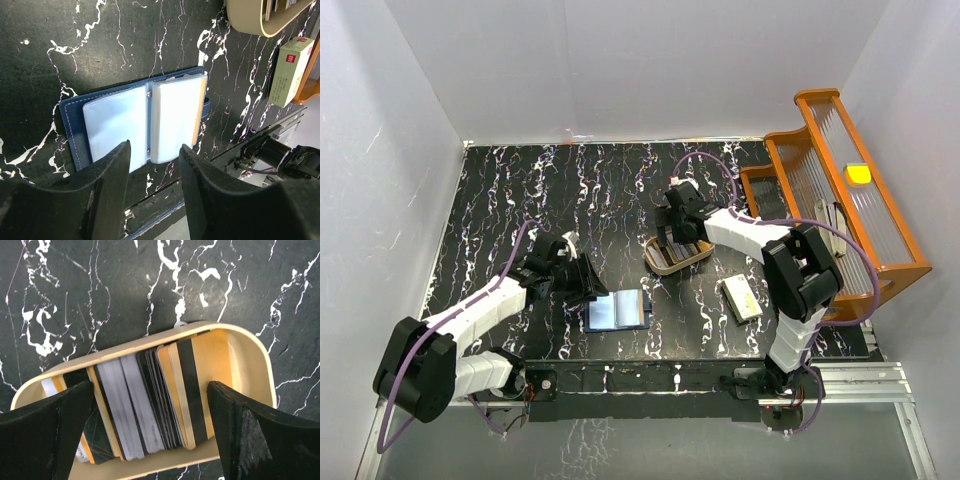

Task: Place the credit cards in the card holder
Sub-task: Pick up the credit card from the storage box.

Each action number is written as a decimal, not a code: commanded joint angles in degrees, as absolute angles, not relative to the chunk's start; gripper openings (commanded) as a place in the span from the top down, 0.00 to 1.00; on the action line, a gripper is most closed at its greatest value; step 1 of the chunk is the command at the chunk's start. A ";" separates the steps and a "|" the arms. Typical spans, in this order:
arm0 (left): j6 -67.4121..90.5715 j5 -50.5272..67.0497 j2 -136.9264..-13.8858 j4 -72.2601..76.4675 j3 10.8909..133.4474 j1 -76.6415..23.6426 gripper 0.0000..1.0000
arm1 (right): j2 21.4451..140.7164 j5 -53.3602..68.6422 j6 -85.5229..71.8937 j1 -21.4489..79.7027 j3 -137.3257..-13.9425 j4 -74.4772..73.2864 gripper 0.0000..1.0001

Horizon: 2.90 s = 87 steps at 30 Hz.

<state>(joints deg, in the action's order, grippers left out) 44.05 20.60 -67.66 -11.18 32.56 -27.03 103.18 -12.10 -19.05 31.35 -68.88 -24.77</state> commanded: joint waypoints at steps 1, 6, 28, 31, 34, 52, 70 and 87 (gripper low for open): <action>43.13 21.16 -66.81 -11.81 32.07 -27.24 0.57 | 103.96 -10.26 -17.05 29.64 -71.09 -19.72 0.02; 43.12 21.42 -67.60 -11.26 32.08 -27.22 0.58 | 105.17 -6.96 -15.70 28.49 -70.40 -17.58 0.02; 44.57 22.58 -68.49 -8.79 30.75 -27.23 0.58 | 97.51 -0.88 -15.84 28.45 -66.93 -17.94 0.35; 44.64 22.35 -68.48 -8.76 30.64 -27.16 0.58 | 97.43 -0.80 -15.91 28.47 -66.95 -17.95 0.39; 44.99 22.13 -68.66 -7.92 30.03 -27.24 0.58 | 97.31 -0.79 -15.76 28.47 -67.23 -18.40 0.45; 44.65 22.34 -69.49 -7.65 29.97 -27.17 0.59 | 101.97 -5.33 -12.92 28.30 -66.48 -18.13 0.21; 44.54 22.56 -69.87 -7.39 29.94 -27.18 0.59 | 100.11 -1.29 -13.12 28.26 -65.74 -17.49 0.55; 44.66 22.68 -70.21 -7.03 29.86 -27.18 0.59 | 97.76 -2.71 -13.31 28.30 -66.09 -18.36 0.81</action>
